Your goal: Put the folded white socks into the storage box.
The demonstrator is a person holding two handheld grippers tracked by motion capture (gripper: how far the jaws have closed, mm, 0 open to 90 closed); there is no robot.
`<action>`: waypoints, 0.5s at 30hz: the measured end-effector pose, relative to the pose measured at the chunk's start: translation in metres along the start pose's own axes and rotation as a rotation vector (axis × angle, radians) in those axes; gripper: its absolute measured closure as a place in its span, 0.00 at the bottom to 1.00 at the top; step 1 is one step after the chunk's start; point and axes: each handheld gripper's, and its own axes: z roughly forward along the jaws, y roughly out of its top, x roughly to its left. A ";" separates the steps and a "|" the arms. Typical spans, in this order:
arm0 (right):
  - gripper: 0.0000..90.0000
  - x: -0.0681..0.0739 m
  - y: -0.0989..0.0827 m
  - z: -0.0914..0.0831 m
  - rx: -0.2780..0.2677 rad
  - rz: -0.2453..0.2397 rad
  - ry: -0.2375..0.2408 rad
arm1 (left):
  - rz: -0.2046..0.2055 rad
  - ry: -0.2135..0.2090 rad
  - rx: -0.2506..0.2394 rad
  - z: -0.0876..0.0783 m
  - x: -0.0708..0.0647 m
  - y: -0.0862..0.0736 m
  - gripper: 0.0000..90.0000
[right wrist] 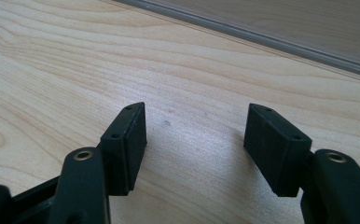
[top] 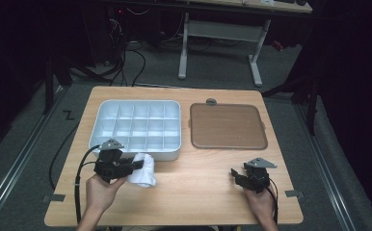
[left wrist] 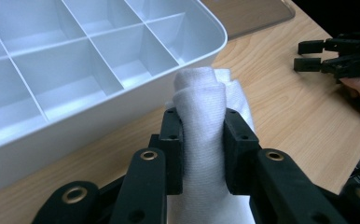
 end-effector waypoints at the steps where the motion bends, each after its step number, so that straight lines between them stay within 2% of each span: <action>1: 0.44 0.000 0.000 0.000 0.000 0.000 0.000 | -0.003 -0.003 -0.004 -0.001 -0.001 0.004 0.81; 7: 0.44 0.000 0.000 0.000 0.000 0.000 0.000 | -0.022 -0.013 -0.027 -0.003 0.001 0.025 0.81; 15: 0.44 0.000 0.000 0.000 0.000 0.000 0.000 | -0.019 -0.002 -0.042 0.007 0.004 0.043 0.81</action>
